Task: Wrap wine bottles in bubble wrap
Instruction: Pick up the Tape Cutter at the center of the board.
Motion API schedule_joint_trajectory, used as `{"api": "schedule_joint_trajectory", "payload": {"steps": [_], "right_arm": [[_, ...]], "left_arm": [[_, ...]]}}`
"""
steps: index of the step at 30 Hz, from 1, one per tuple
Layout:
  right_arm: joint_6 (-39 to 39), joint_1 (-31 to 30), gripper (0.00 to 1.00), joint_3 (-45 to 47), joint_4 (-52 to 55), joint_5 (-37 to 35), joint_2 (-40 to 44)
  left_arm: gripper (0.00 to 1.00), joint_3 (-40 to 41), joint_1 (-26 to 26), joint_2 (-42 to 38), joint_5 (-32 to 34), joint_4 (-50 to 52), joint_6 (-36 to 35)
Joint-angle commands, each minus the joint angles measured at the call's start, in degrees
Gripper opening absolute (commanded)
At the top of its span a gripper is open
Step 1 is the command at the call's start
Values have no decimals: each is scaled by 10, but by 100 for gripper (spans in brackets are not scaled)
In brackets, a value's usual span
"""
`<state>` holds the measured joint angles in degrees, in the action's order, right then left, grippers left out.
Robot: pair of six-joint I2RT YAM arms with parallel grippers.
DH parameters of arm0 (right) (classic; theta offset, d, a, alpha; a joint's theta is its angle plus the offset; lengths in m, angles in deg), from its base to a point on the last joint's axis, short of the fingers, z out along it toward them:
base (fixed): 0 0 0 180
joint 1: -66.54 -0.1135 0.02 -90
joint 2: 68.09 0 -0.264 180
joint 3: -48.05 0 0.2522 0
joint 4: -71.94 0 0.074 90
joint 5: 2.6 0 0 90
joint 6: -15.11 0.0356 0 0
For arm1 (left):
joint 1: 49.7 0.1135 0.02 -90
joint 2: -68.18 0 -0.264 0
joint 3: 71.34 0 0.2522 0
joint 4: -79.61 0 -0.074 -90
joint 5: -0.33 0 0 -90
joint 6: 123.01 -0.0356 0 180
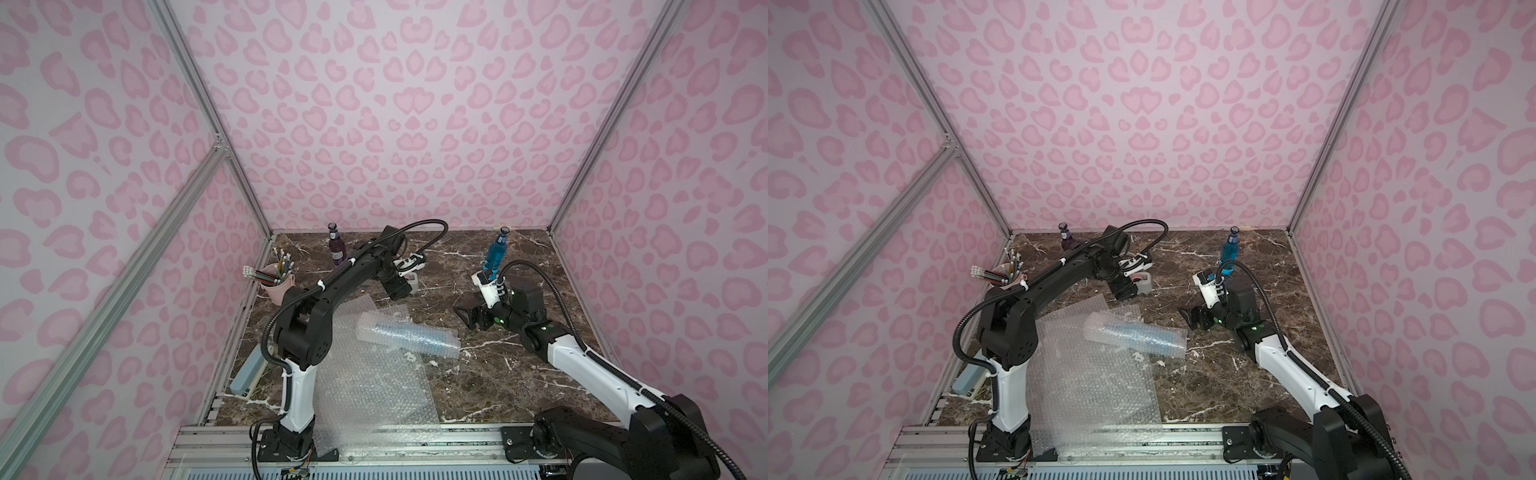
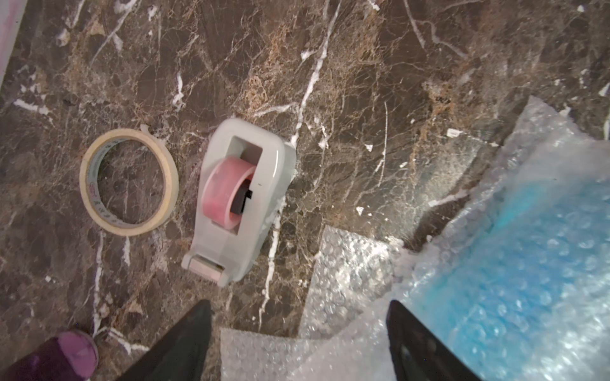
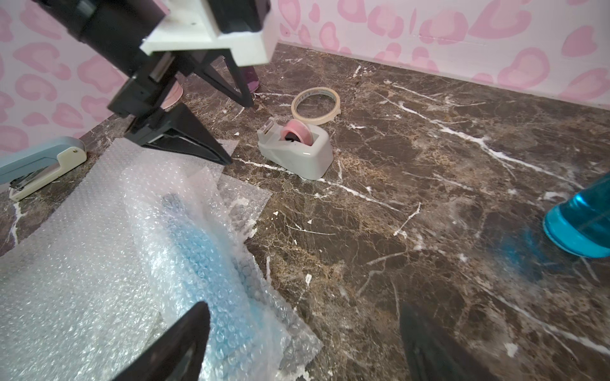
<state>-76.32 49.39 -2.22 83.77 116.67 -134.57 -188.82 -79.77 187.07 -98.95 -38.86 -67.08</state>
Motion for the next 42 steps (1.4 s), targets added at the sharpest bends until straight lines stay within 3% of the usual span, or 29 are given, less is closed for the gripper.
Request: {"api": "schedule_joint_trajectory", "payload": {"steps": [1, 7, 12, 30, 37, 42], "right_arm": [[2, 0, 91, -4, -12, 6, -4], [-8, 7, 92, -11, 4, 1, 0], [-11, 14, 92, -9, 13, -2, 7], [-13, 25, 92, 2, 16, 6, 12], [-10, 26, 92, 6, 8, 11, 9], [0, 27, 92, 15, -6, 11, 4]], "left_arm": [[82, -42, 8, 36, -41, 20, -37], [79, -137, 12, 118, -59, 74, -70], [73, -184, 15, 165, -37, 74, -75], [59, -234, 18, 220, -20, 68, -79], [50, -237, 15, 211, -16, 85, -18], [46, -235, -4, 199, 38, 84, 105]]}}
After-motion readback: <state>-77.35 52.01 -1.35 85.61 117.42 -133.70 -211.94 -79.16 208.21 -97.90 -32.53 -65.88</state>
